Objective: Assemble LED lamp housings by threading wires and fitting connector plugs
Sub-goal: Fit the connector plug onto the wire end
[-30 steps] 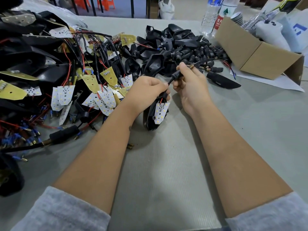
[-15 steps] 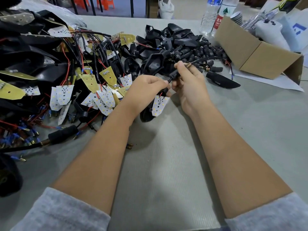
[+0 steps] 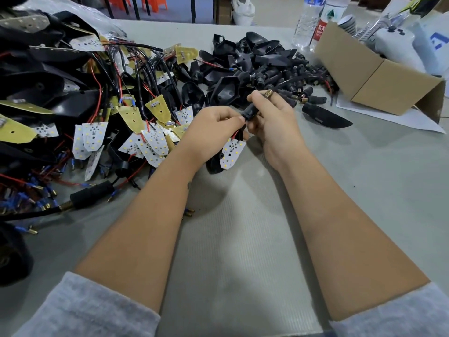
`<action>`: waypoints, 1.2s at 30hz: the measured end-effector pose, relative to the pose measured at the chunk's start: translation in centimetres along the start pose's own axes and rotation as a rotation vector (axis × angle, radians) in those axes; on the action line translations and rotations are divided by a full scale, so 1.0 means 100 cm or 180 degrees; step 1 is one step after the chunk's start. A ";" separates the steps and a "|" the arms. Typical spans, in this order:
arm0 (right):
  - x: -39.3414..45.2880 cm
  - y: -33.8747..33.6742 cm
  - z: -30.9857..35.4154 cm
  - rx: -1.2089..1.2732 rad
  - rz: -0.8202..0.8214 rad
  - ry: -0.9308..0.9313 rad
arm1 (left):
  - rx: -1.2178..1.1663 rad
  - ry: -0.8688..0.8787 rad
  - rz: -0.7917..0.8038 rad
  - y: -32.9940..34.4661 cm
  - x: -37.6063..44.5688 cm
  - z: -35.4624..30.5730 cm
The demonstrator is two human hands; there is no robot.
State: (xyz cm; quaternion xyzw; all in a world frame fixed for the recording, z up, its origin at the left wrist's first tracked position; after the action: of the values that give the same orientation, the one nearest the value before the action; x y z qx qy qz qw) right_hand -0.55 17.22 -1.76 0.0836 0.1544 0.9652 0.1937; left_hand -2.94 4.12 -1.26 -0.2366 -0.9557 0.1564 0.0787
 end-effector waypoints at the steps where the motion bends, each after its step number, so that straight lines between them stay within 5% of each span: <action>1: -0.001 0.000 0.001 0.0126 -0.0016 0.0014 | -0.0108 0.0004 -0.0037 0.000 0.000 0.000; 9: 0.000 -0.005 0.009 0.0891 -0.0584 0.0121 | -0.0474 0.0151 -0.0329 -0.006 0.003 0.005; 16: 0.000 -0.005 0.005 0.0417 -0.0408 0.0139 | -0.0446 0.0196 -0.1092 -0.011 0.008 0.013; 21: -0.001 -0.001 0.001 -0.0502 -0.0107 0.0137 | -0.0686 0.0126 -0.1149 -0.013 0.011 0.014; 36: -0.006 0.004 -0.002 -0.0582 -0.0124 0.0069 | -0.0094 0.0278 -0.0485 -0.002 0.006 0.007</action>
State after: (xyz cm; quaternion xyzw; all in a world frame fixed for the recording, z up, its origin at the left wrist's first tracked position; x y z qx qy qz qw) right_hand -0.18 16.60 -1.83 0.0521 0.0693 0.9722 0.2176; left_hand -3.73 4.05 -1.83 -0.1709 -0.9688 0.1254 0.1285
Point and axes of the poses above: each hand's wrist, its own x-axis towards the middle knuckle, its own y-axis out of the palm, z = x × y, the point moved 1 cm from there along x, towards the middle knuckle, and after that the axes turned 4 degrees about x, right-handed, at the moved point
